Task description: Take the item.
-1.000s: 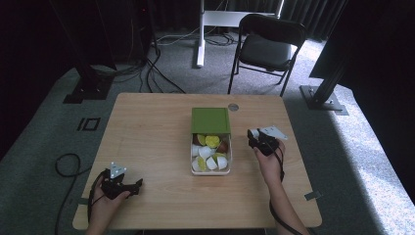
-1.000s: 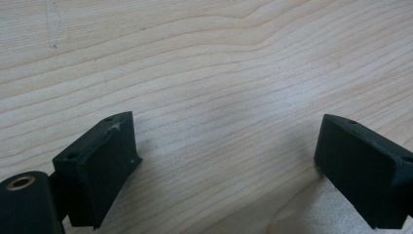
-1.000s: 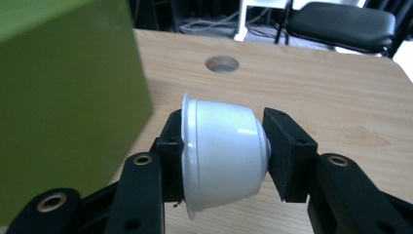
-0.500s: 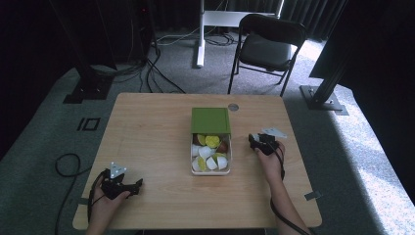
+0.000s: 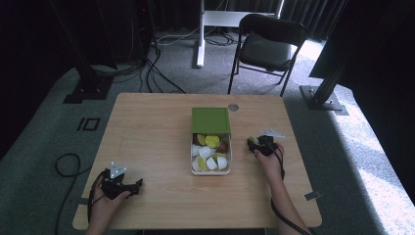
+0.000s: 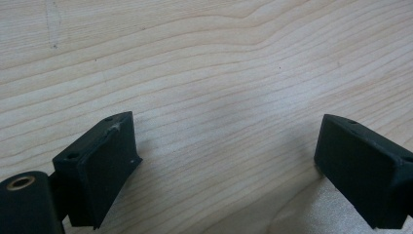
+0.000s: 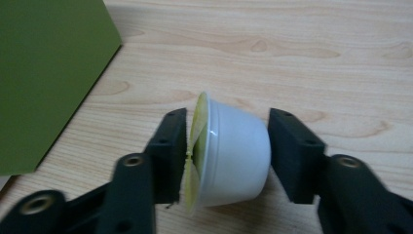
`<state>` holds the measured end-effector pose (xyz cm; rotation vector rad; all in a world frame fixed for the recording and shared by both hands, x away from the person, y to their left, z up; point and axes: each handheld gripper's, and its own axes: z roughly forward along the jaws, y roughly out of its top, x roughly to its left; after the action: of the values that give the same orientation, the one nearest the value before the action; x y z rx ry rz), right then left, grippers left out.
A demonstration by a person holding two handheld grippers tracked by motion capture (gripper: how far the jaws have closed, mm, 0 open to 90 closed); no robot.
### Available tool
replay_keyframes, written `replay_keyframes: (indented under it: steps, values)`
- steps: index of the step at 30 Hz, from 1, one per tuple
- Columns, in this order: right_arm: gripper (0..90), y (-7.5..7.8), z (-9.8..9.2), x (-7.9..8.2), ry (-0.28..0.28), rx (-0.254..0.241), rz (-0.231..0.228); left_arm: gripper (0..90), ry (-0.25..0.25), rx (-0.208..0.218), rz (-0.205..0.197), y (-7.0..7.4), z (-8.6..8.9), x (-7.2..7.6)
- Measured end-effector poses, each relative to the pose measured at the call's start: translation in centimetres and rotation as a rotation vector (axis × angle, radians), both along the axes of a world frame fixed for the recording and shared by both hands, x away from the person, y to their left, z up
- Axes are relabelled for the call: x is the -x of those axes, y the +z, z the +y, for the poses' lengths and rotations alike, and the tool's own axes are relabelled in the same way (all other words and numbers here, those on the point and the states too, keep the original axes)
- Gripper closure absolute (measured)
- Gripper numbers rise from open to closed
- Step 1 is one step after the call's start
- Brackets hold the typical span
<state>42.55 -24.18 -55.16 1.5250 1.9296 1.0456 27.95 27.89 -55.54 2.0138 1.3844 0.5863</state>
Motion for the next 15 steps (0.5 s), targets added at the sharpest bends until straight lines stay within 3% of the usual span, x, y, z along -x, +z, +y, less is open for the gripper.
replay_keyframes:
  steps: [6,13,15]
  values:
    - [34.4,0.5,-0.6,0.2,0.018,-0.008,-0.028,9.5,0.000,0.000,0.000,0.0,0.0,0.0]
    - [20.3,1.1,-1.4,1.0,0.067,-0.097,-0.070,9.5,0.000,0.000,0.000,0.0,0.0,0.0]
    - [19.1,1.2,-1.6,1.4,0.115,-0.055,-0.076,9.5,0.000,0.000,0.000,0.0,0.0,0.0]
